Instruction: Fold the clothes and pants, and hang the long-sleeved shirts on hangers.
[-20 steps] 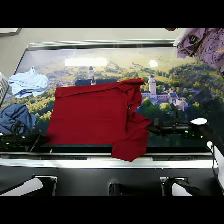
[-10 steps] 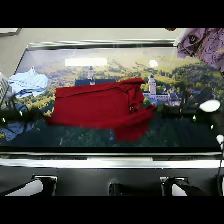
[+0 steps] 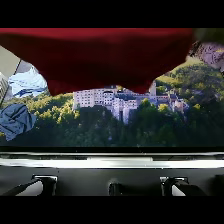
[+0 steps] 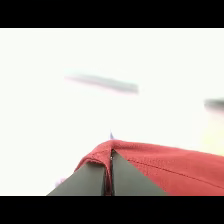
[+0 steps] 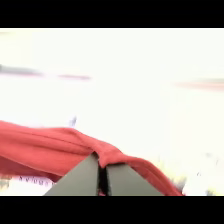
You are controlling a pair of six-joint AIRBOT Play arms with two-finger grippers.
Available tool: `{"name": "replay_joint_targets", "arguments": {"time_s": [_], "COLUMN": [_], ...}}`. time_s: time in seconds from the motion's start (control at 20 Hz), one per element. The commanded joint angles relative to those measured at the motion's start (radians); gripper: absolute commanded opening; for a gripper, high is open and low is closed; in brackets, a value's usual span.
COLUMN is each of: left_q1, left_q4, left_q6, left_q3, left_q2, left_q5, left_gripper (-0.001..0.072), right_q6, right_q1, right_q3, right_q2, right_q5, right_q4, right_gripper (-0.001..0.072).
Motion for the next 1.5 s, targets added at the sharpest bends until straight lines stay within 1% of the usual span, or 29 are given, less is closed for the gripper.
{"name": "replay_joint_targets", "arguments": {"time_s": [0.0,0.1,0.15,0.2,0.25,0.35,0.45,0.6,0.65,0.7,0.8,0.9,1.0,1.05,1.2,1.25,1.35,1.45], "left_q1": [-0.006,-0.006,-0.006,-0.006,-0.006,-0.006,-0.007,-0.008,-0.012,-0.021,-0.051,-0.084,-0.113,-0.125,-0.151,-0.156,-0.159,-0.159], "left_q4": [0.168,0.23,0.254,0.279,0.29,0.289,0.289,0.265,0.244,0.228,0.225,0.226,0.226,0.225,0.224,0.217,0.217,0.217], "left_q6": [-0.077,-0.103,-0.126,-0.166,-0.192,-0.194,-0.193,-0.187,-0.157,-0.135,-0.121,-0.1,-0.09,-0.09,-0.091,-0.091,-0.091,-0.093], "left_q3": [0.08,0.011,-0.018,-0.034,-0.04,-0.041,-0.056,-0.14,-0.174,-0.214,-0.288,-0.344,-0.363,-0.363,-0.328,-0.284,-0.158,-0.044], "left_q2": [0.156,0.285,0.341,0.383,0.409,0.422,0.404,0.336,0.302,0.257,0.146,0.003,-0.164,-0.251,-0.467,-0.533,-0.655,-0.734], "left_q5": [-0.002,-0.003,-0.011,-0.038,-0.077,-0.172,-0.225,-0.233,-0.235,-0.235,-0.235,-0.23,-0.183,-0.131,0.059,0.086,0.1,0.096], "left_gripper": [0.0012,0.0012,0.0012,0.0011,0.0012,0.0012,0.0011,0.0012,0.0012,0.0012,0.0012,0.0012,0.0012,0.0012,0.0012,0.0012,0.0012,0.0012], "right_q6": [0.092,0.173,0.222,0.266,0.299,0.346,0.399,0.478,0.505,0.513,0.512,0.508,0.5,0.496,0.497,0.497,0.497,0.497], "right_q1": [0.004,0.004,0.004,0.004,0.004,0.004,0.004,0.004,0.004,0.004,0.004,0.006,0.006,0.007,0.007,0.007,0.007,0.006], "right_q3": [0.195,0.195,0.195,0.195,0.195,0.196,0.196,0.196,0.195,0.195,0.195,0.191,0.182,0.176,0.172,0.172,0.172,0.172], "right_q2": [0.135,0.241,0.288,0.323,0.345,0.357,0.328,0.206,0.149,0.079,-0.075,-0.241,-0.412,-0.49,-0.715,-0.768,-0.848,-0.88], "right_q5": [0.094,0.119,0.138,0.157,0.173,0.205,0.245,0.362,0.417,0.472,0.551,0.588,0.569,0.534,0.36,0.304,0.196,0.122], "right_q4": [-0.128,-0.185,-0.22,-0.254,-0.277,-0.291,-0.291,-0.291,-0.291,-0.288,-0.282,-0.271,-0.245,-0.243,-0.231,-0.225,-0.215,-0.218], "right_gripper": [0.0024,0.0024,0.0024,0.0024,0.0024,0.0024,0.0024,0.0024,0.0024,0.0024,0.0024,0.0025,0.0025,0.0025,0.0025,0.0025,0.0025,0.0025]}}
